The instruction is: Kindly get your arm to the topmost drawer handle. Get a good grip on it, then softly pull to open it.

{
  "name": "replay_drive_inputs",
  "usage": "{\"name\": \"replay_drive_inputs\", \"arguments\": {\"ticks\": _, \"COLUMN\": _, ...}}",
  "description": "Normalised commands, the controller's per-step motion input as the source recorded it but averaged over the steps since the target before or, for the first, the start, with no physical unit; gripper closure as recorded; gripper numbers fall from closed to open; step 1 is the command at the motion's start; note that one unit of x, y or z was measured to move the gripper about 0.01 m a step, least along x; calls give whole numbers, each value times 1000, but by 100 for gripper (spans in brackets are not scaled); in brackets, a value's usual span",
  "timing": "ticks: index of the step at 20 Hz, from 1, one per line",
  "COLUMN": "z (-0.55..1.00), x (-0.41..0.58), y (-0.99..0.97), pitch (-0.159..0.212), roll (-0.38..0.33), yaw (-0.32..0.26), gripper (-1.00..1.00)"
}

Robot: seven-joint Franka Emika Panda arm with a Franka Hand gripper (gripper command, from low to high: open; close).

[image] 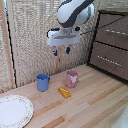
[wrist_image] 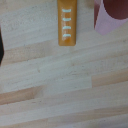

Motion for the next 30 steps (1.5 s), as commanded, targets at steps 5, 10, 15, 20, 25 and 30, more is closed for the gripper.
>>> {"name": "replay_drive_inputs", "arguments": {"ticks": 5, "z": 330, "x": -266, "y": 10, "pitch": -13, "roll": -252, "yaw": 92, "gripper": -100}}
{"name": "replay_drive_inputs", "arguments": {"ticks": 10, "z": 714, "x": -61, "y": -76, "pitch": -8, "roll": -175, "yaw": 55, "gripper": -100}}
{"name": "replay_drive_inputs", "arguments": {"ticks": 15, "z": 308, "x": -5, "y": -321, "pitch": -42, "roll": -277, "yaw": 47, "gripper": -100}}
{"name": "replay_drive_inputs", "arguments": {"ticks": 20, "z": -13, "x": 0, "y": -379, "pitch": -55, "roll": -375, "yaw": 28, "gripper": -100}}
{"name": "replay_drive_inputs", "arguments": {"ticks": 25, "z": -46, "x": 1, "y": -310, "pitch": -18, "roll": -375, "yaw": 15, "gripper": -100}}
{"name": "replay_drive_inputs", "arguments": {"ticks": 30, "z": -33, "x": 1, "y": -214, "pitch": 0, "roll": -375, "yaw": 20, "gripper": -100}}
